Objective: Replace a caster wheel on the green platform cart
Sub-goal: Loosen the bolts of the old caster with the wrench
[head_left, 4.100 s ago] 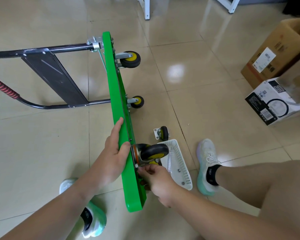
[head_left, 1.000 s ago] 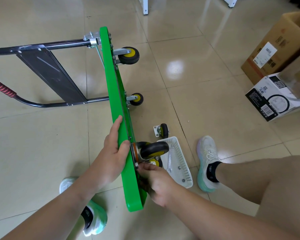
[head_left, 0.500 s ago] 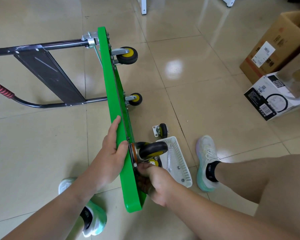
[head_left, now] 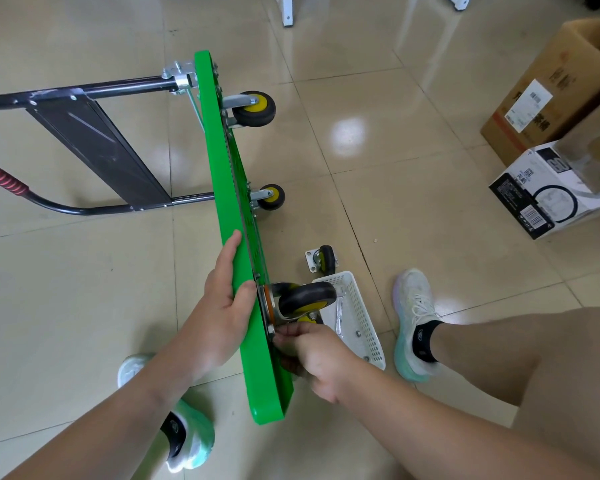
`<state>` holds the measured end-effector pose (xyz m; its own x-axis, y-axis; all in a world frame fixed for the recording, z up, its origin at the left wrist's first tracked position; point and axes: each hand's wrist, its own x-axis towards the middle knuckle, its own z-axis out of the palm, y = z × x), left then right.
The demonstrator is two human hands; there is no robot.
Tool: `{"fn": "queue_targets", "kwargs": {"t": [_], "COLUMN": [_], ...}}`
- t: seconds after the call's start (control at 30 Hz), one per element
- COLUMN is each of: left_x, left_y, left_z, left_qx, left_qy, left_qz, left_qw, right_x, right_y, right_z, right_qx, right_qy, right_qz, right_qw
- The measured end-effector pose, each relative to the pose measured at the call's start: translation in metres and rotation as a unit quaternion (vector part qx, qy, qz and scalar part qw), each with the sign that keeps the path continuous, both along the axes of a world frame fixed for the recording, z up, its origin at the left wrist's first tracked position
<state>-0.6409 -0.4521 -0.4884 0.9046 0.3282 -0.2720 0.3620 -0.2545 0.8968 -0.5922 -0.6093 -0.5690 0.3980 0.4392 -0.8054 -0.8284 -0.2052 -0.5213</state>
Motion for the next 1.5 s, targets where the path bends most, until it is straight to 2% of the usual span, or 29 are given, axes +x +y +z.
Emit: {"fn": "queue_targets", "kwargs": {"t": [0.27,0.37,0.47,0.53,0.73,0.9,1.0,1.1,1.17,1.23,1.5], "left_x": [0.001,0.000,0.000,0.000,-0.001,-0.001,-0.001,-0.002,-0.002,-0.001,0.001], "left_y": [-0.001,-0.001,0.000,0.001,0.004,0.004,0.003,0.003,0.002,0.001,0.000], "left_z": [0.001,0.001,-0.001,-0.004,-0.012,-0.011,-0.008,-0.006,-0.004,-0.004,-0.004], "left_qx": [0.008,0.001,-0.002,-0.004,-0.011,-0.005,0.004,0.013,0.020,0.022,0.005], "left_qy": [0.002,0.000,0.000,-0.002,-0.009,-0.009,-0.006,0.000,0.003,0.001,-0.001], "left_qz": [-0.002,-0.002,-0.002,-0.003,0.000,-0.003,-0.008,-0.014,-0.015,-0.014,0.000], "left_qw": [1.000,1.000,1.000,1.000,1.000,1.000,1.000,1.000,1.000,1.000,1.000], "right_x": [-0.011,-0.003,0.010,0.018,0.034,0.038,0.027,0.008,-0.001,-0.004,-0.003], "right_y": [-0.013,-0.033,-0.064,-0.082,-0.107,-0.103,-0.090,-0.069,-0.055,-0.043,-0.016], "right_z": [-0.008,-0.018,-0.052,-0.075,-0.106,-0.094,-0.061,-0.004,0.033,0.056,0.076], "right_qx": [-0.013,-0.096,-0.233,-0.298,-0.372,-0.383,-0.327,-0.203,-0.118,-0.069,-0.041], "right_qy": [-0.029,-0.089,-0.157,-0.173,-0.206,-0.196,-0.171,-0.140,-0.137,-0.142,-0.178], "right_qz": [-0.004,-0.001,-0.003,0.013,0.105,0.158,0.107,0.080,0.096,0.114,0.126], "right_qw": [1.000,0.991,0.960,0.939,0.899,0.889,0.923,0.966,0.979,0.981,0.975]}}
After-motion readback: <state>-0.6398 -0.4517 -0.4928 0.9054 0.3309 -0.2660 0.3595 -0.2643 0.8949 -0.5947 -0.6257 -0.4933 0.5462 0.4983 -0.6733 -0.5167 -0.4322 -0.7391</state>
